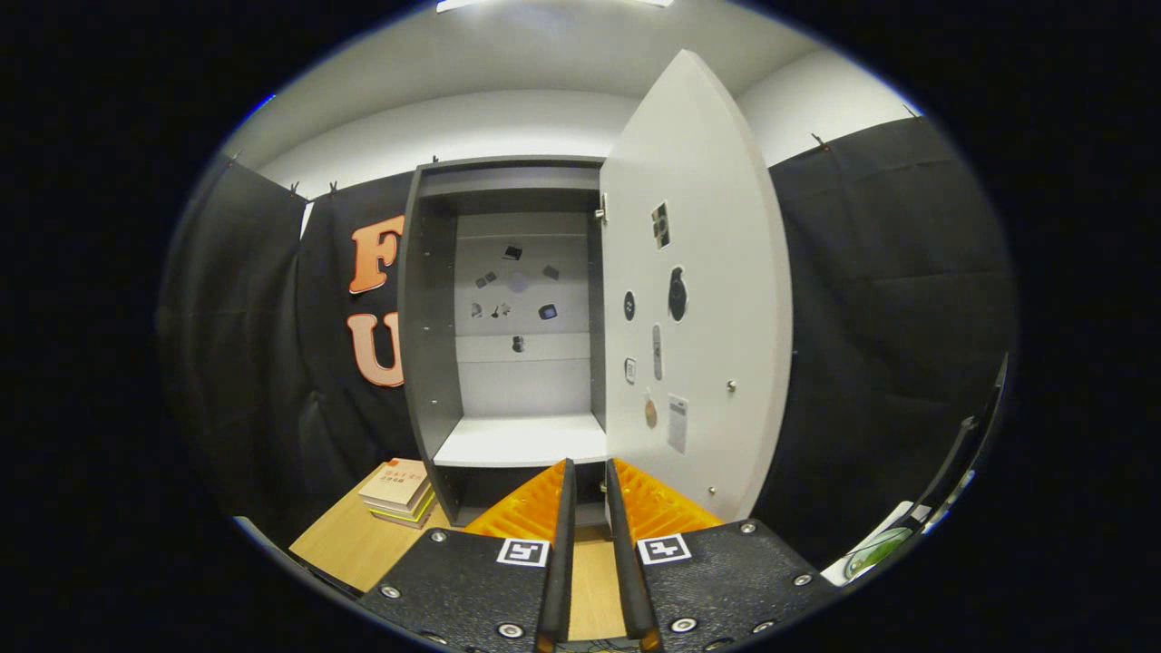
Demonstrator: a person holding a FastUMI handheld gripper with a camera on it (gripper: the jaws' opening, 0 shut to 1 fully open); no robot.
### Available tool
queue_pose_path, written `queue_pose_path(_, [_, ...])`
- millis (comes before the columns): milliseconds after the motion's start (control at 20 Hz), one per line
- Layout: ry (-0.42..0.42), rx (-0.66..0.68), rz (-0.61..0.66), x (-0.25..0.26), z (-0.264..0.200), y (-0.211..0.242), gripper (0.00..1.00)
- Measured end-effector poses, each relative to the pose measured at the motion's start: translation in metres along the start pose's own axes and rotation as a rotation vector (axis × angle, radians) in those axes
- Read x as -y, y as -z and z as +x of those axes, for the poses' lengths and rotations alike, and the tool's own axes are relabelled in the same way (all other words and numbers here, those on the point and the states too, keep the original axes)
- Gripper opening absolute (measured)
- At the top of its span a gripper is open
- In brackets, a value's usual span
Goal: Open the shoe cabinet door, grab the shoes and put them into the shoe cabinet, then close the shoe cabinet door.
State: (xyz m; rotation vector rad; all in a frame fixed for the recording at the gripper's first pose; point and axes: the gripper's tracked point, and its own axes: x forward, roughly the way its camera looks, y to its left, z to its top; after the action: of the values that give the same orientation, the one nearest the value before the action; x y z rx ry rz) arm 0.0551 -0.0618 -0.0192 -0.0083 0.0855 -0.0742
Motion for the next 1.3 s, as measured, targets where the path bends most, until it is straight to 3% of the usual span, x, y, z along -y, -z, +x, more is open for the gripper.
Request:
queue_pose_path(700, [-0.143, -0.235, -0.008, -0.080, 0.039, 0.105, 0.25])
queue_pose_path(1300, [-0.186, -0.630, 0.055, -0.101, 0.047, 0.288, 0.25])
